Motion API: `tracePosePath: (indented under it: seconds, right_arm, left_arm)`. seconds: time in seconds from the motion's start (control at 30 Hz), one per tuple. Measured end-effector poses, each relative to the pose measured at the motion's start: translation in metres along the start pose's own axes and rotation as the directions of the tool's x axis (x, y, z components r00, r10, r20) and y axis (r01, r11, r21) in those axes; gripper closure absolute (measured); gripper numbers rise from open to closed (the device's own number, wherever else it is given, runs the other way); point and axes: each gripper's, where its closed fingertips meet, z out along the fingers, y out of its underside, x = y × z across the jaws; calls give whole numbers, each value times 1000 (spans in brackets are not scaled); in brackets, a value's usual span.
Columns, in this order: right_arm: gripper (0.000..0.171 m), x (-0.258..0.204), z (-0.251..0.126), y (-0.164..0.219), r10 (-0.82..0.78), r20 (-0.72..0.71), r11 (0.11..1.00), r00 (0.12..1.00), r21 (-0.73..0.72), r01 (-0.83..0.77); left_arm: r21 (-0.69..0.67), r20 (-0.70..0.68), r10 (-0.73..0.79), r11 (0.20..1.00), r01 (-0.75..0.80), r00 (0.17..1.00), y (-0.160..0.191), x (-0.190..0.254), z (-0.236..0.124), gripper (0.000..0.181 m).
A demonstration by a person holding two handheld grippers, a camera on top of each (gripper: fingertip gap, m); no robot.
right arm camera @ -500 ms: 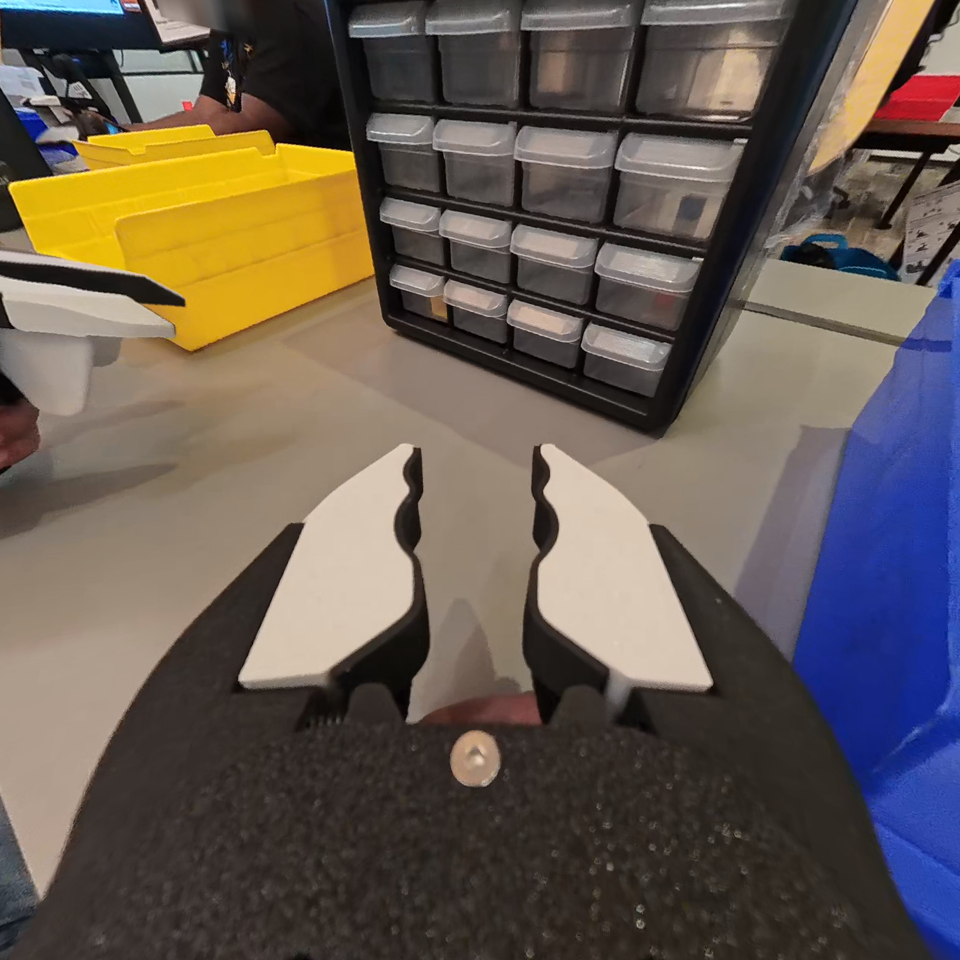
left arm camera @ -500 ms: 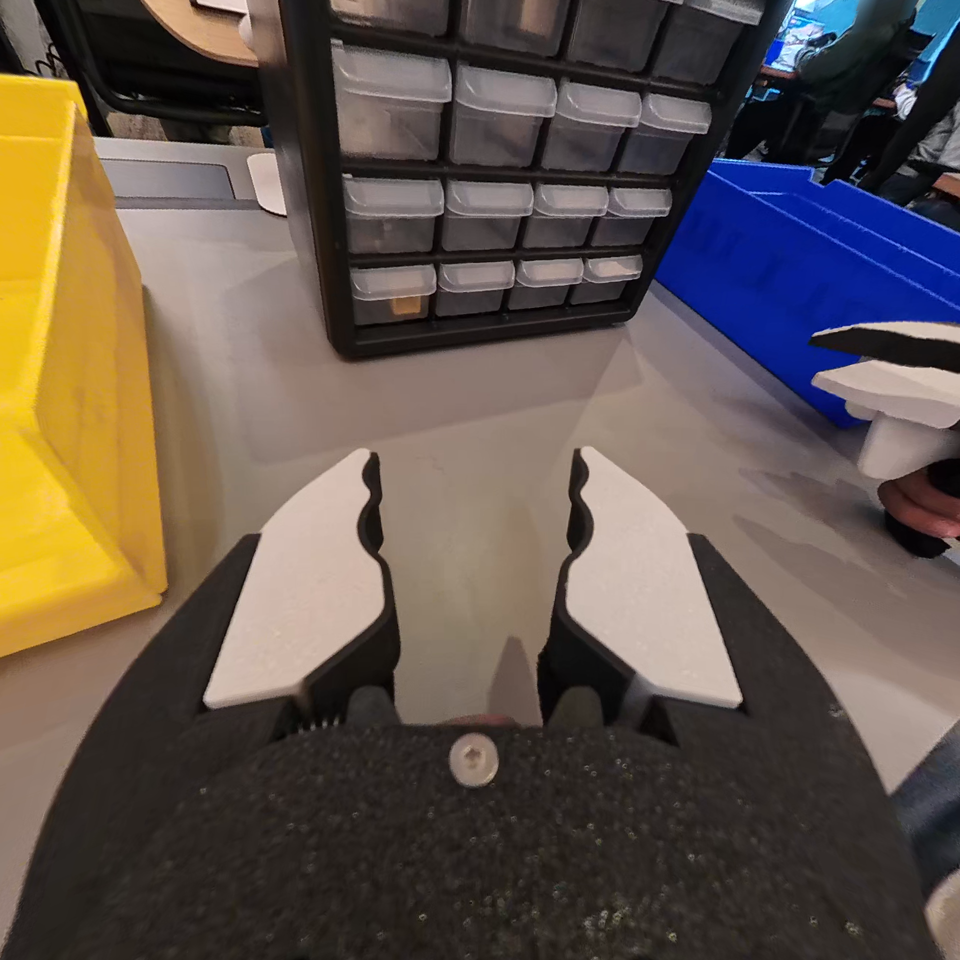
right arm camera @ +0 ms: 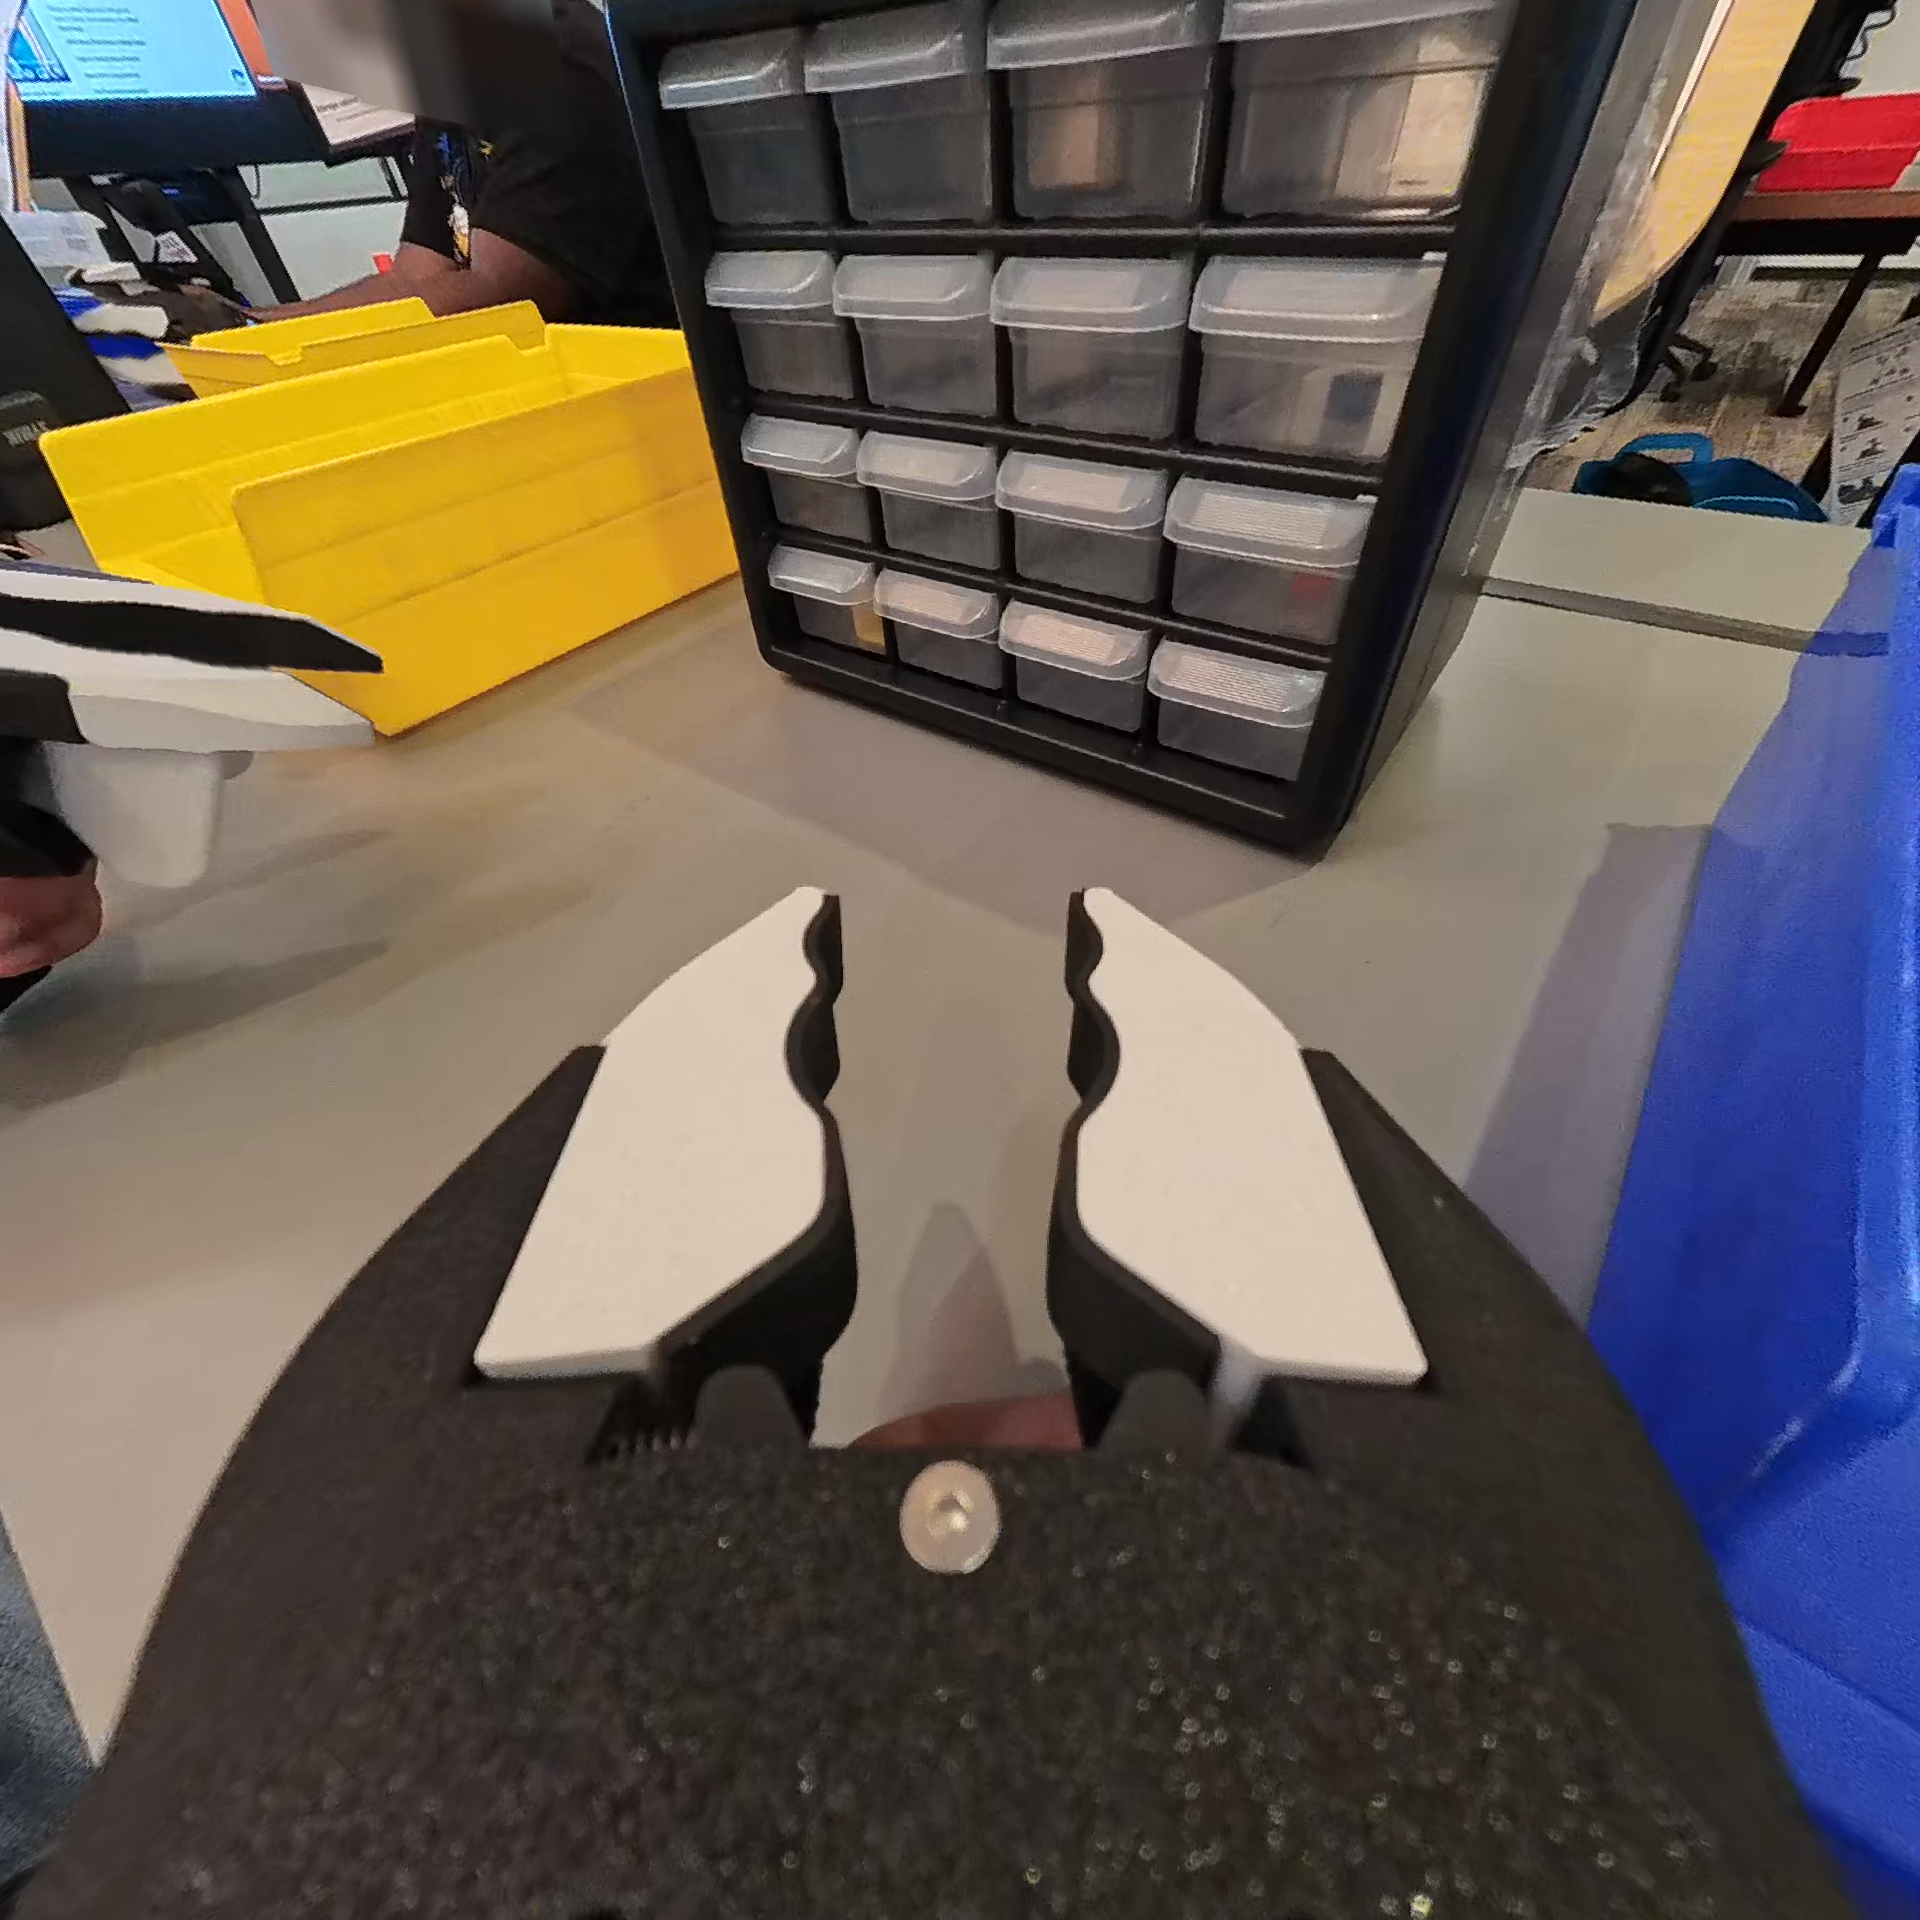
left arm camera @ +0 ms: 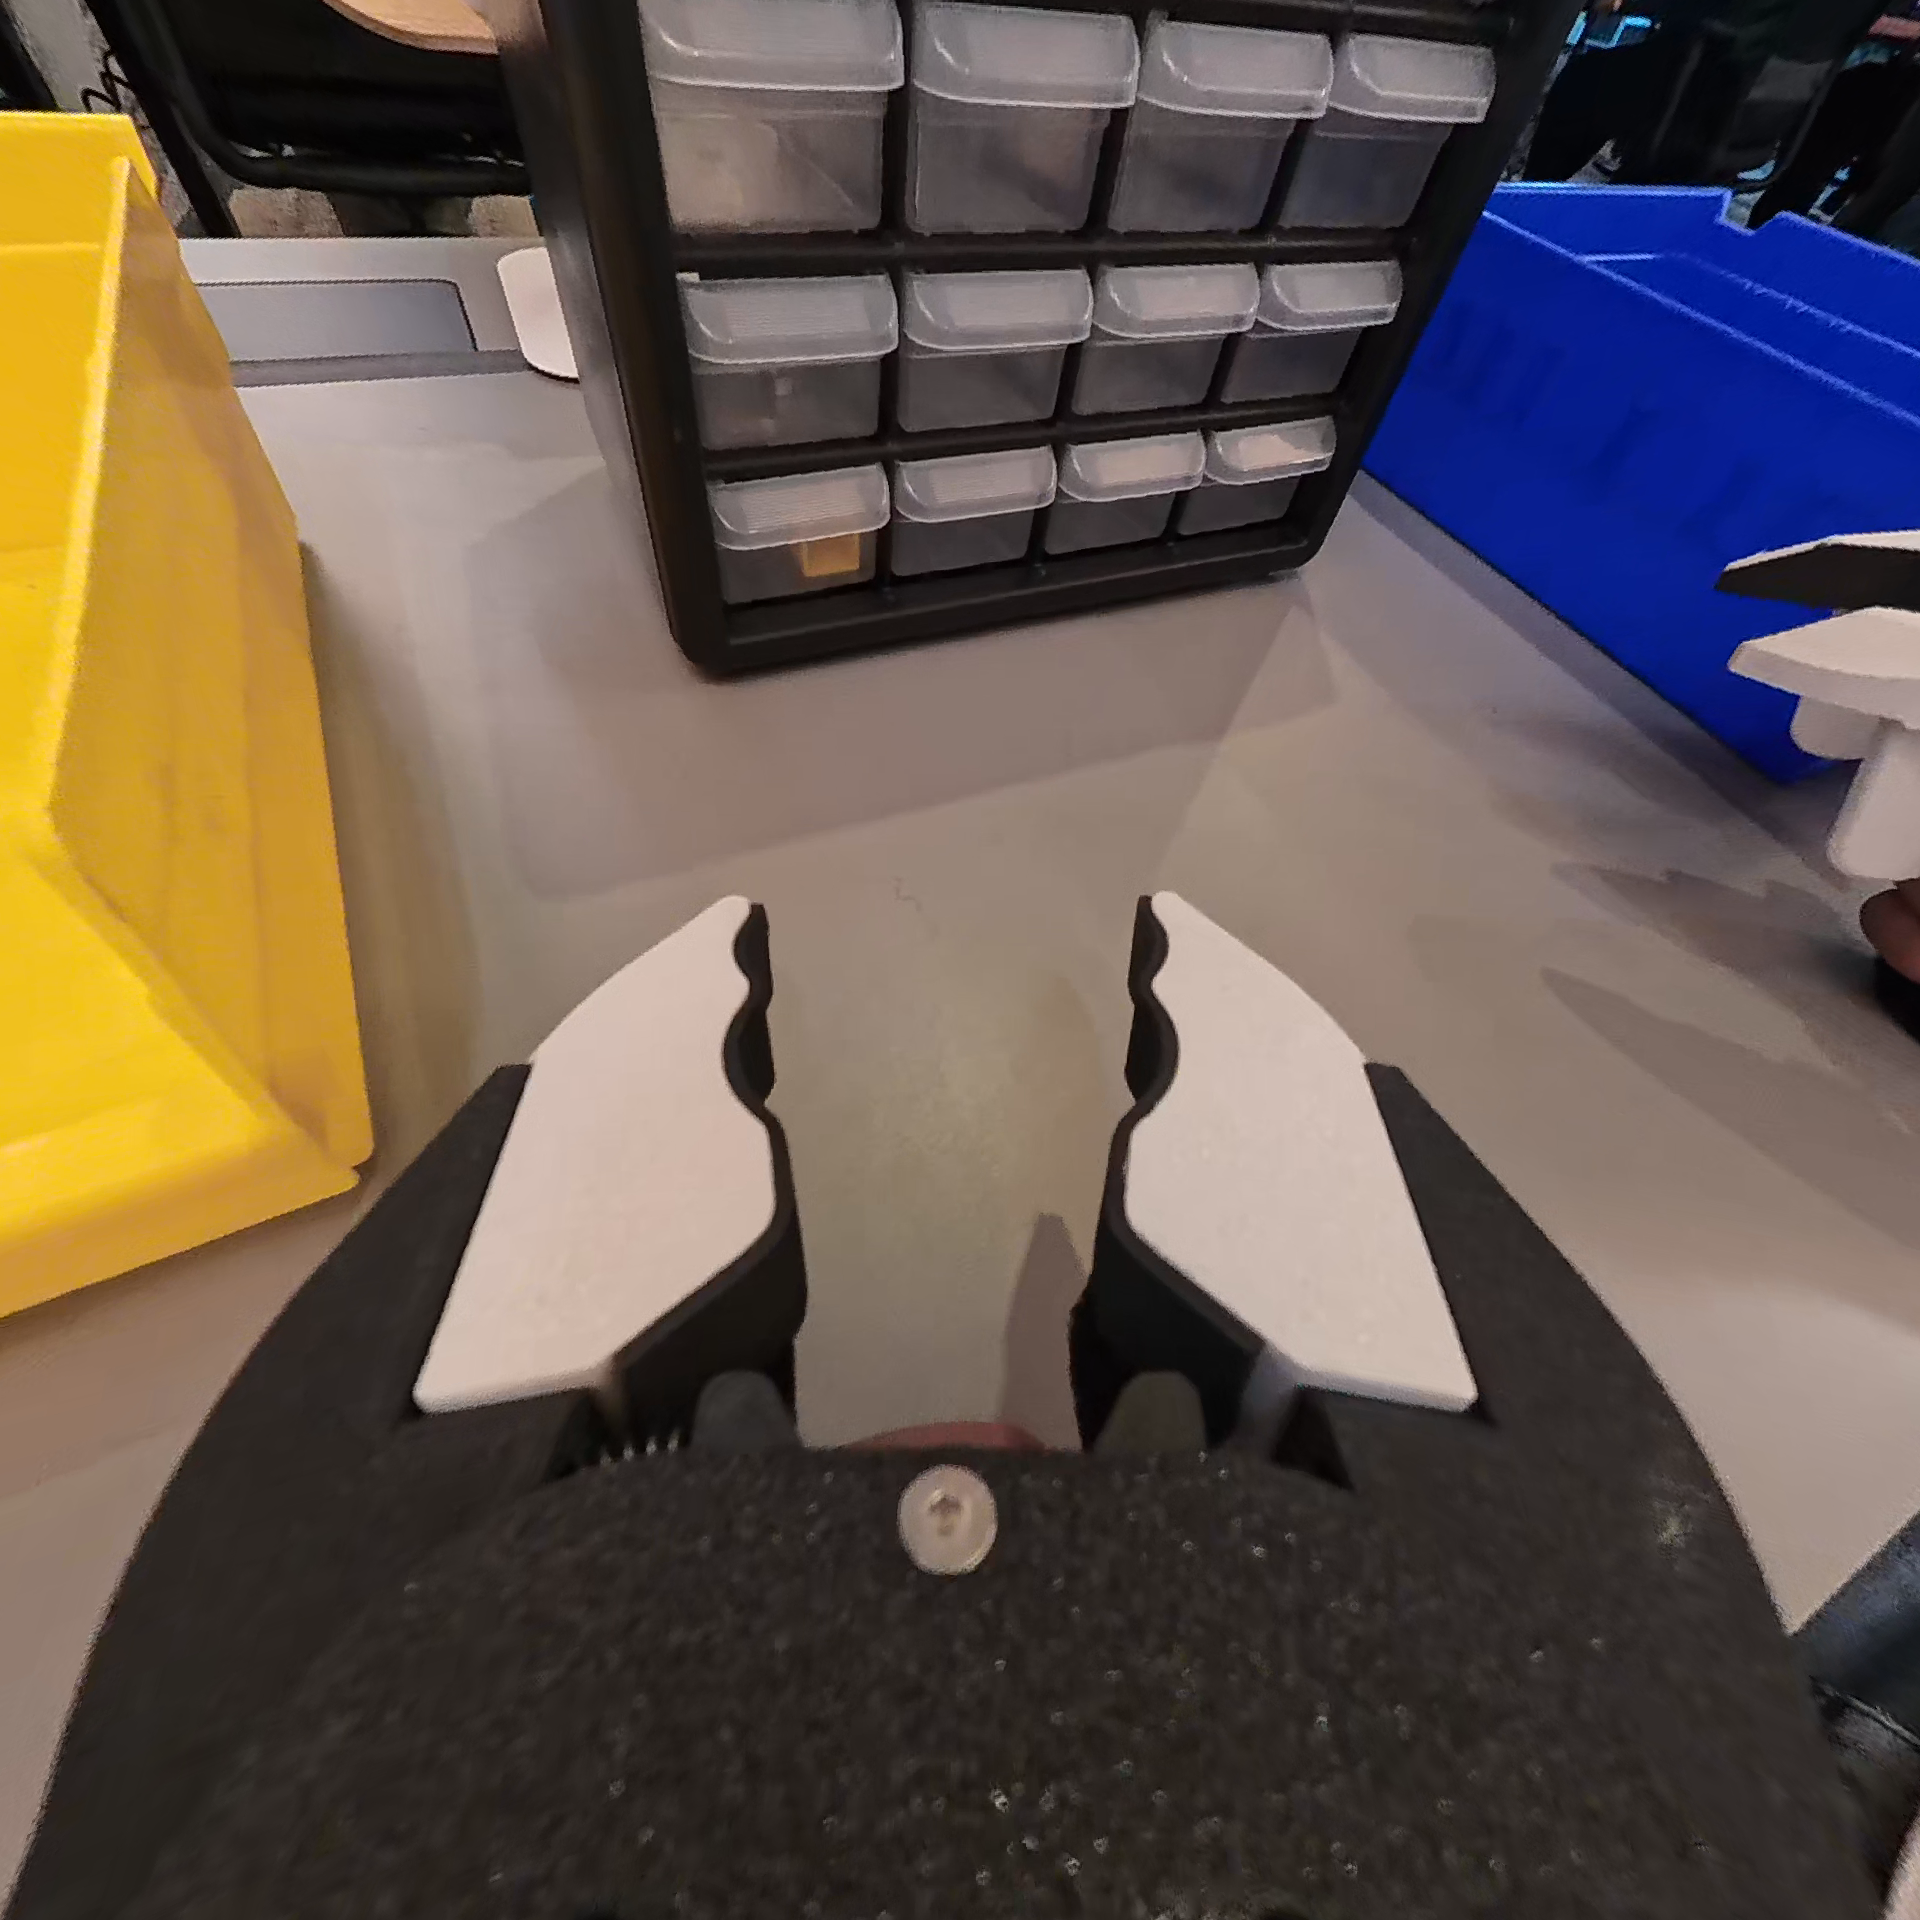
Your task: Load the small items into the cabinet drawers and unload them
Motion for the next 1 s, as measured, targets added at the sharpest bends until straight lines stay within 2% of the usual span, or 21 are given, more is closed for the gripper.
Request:
tracePosePath:
  seconds: [1.0]
  right_arm:
    - [131, 0, 0, 1, 2, 0, 1000, 1000, -7, -2]
  left_arm:
    - [-47, -19, -10, 999, 9, 1000, 7, 2, 4, 122]
